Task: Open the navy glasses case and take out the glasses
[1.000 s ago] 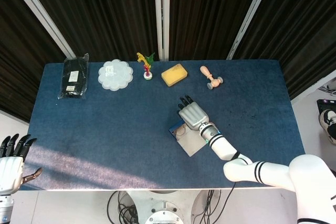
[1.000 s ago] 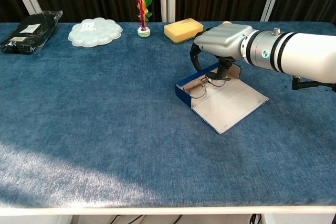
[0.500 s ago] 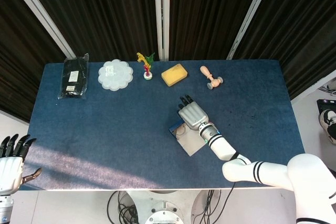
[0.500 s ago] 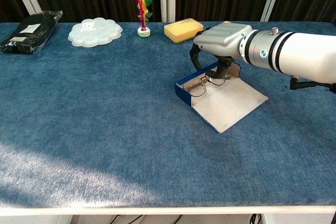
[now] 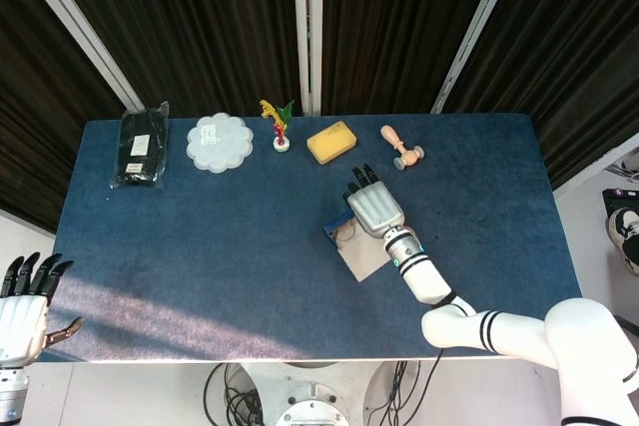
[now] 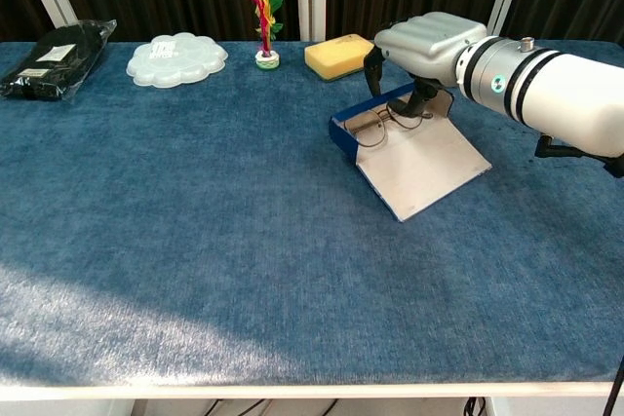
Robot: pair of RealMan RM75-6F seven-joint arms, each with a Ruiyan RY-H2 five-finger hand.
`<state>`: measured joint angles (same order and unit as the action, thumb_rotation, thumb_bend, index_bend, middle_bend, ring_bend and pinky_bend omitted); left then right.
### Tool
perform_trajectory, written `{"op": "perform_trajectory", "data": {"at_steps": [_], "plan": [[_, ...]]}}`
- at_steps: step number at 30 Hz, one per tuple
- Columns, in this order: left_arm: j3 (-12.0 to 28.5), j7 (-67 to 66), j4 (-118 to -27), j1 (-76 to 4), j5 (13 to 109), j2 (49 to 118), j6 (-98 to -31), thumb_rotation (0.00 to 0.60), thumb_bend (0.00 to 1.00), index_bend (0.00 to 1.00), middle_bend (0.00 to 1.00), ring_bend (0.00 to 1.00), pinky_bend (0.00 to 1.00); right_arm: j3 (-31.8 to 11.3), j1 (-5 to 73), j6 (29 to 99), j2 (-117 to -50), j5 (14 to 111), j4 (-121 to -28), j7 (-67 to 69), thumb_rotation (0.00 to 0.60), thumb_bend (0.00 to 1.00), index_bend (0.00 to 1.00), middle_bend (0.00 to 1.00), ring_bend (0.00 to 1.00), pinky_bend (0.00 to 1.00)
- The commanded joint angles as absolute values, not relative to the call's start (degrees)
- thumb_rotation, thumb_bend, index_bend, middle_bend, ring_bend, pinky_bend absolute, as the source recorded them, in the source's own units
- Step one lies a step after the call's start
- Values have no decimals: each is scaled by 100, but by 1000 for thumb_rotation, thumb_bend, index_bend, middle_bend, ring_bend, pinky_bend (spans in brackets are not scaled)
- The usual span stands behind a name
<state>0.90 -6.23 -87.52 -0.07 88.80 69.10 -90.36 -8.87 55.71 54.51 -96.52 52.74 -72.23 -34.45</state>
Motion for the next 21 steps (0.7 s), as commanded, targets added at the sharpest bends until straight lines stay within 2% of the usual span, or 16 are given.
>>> {"op": "perform_trajectory", "data": {"at_steps": [1,11,21], "plan": [[92,-631,-8754,-26,8883,6913,-9009,600,0,178,107,0,0,-1063,5482,5858,-10027,5436,-6814,-3374,600,397,653,279,0,0],[85,-622,-8759,-33,8853,6913,-8979,600,0,168,100,0,0,-1185,5497,6651,-11049,6146,-5458,-3355,600,414,679,279,5,0],[81,-574,-8725,-50,8844,6924,-8951,600,0,167,100,0,0,-1318,5450,6510,-11381,6299,-5043,-3449,600,420,685,278,6,0]]}}
